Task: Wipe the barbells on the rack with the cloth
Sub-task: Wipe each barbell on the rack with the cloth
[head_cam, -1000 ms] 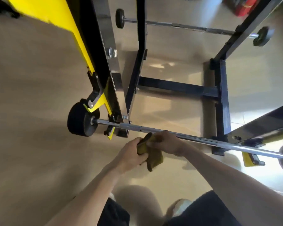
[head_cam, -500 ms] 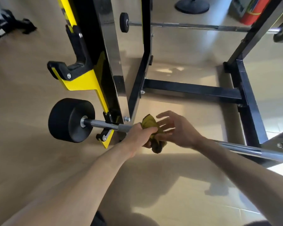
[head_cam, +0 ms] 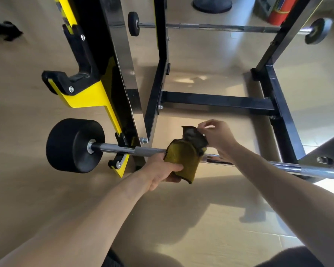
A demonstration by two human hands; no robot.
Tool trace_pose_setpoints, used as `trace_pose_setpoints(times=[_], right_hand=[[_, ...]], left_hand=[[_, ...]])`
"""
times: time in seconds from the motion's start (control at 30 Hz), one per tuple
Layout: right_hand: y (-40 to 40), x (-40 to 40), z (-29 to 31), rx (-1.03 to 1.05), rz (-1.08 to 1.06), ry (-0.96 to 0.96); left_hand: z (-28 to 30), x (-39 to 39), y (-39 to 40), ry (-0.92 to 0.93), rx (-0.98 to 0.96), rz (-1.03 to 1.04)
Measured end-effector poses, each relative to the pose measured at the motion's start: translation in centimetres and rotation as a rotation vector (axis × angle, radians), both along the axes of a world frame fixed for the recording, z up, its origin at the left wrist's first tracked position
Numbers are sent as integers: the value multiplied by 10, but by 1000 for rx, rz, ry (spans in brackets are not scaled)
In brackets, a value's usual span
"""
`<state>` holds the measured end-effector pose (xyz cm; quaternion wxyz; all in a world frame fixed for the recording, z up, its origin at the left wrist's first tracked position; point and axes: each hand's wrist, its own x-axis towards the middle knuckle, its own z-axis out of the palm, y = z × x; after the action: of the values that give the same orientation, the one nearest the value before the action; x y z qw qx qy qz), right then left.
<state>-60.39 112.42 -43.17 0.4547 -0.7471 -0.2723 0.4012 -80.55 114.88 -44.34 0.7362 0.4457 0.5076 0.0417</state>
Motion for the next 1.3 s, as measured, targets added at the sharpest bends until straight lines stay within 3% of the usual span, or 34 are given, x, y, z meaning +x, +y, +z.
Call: trace_pose_setpoints(times=[0.03,0.07,0.17,0.2,0.27,0.37,0.53,0.6,0.67,0.73,0.8,0.87,1.1,1.2,1.3], right_hand=[[4,1,0,16,-102,89],[7,1,-1,26,-165,52],[3,-8,-7,153,-50,-530],[-1,-13,-8,215,75,-622],[-8,-20,-11,165,419,-653],[-12,-24,-23,-141,807,-757],[-6,-24,-20,-297,891,-576],[-1,-36,-17,-378,996,-705],[8,-55,-22,-431,1079,-953],[22,-76,-29,-391,1061,-1107],[38,-98,-32,-309,1018,-1169],[51,-118,-33,-245,984,-1170],[64,-137,-55,-10,1004,-1162],[41,-103,-53,-51,1062,-1117],[8,-49,-42,-167,1064,-1079]], left_hand=[[-3,0,2,4,-13,32],[-6,0,4,17,-25,58],[-13,-6,7,79,-41,52],[-16,-8,7,98,-39,33],[-22,-11,8,134,-22,-4],[-23,-12,10,186,-7,-109],[-19,-14,7,242,-19,-343],[-20,-16,7,318,45,-449],[-19,-19,9,463,163,-625],[-14,-23,14,627,289,-801],[-6,-29,21,739,343,-840],[4,-40,29,777,375,-753],[1,-65,50,784,902,-188],[0,-57,56,765,1028,-36],[-11,-56,64,836,1016,45]])
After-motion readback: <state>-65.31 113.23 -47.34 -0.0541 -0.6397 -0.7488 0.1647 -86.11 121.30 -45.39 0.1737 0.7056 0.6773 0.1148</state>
